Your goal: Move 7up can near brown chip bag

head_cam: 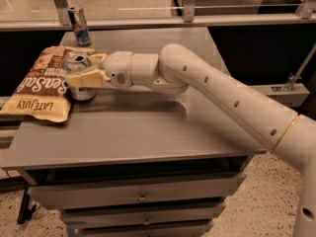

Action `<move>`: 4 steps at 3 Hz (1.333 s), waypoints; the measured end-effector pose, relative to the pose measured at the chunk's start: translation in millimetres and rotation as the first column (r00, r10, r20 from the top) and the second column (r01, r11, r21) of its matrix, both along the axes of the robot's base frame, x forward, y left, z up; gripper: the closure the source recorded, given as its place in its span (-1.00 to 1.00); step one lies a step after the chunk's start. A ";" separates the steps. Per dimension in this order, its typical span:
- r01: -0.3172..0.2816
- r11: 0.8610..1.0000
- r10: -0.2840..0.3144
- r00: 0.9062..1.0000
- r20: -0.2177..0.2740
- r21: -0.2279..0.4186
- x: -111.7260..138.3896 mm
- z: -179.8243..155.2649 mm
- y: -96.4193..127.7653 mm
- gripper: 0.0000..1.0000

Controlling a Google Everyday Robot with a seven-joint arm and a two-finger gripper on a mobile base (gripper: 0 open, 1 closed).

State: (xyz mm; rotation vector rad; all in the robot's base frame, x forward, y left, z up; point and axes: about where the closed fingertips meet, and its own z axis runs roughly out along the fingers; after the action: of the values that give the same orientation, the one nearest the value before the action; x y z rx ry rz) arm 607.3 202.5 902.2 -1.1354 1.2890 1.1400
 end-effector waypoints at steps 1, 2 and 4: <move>-0.027 1.000 0.027 1.000 -0.014 0.007 -7.2 0.3 11.5 0.16; -0.039 0.999 0.039 0.999 -0.022 0.008 -12.0 -0.4 15.2 -0.30; -0.027 1.000 0.027 0.999 -0.030 -0.006 -17.5 -3.4 4.1 -1.00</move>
Offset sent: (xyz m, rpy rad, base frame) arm -0.0144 0.0143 -0.0025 0.0080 0.0337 0.0427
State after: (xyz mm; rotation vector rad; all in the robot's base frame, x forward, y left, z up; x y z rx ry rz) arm 589.8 206.6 898.8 -1.1471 1.3051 1.1775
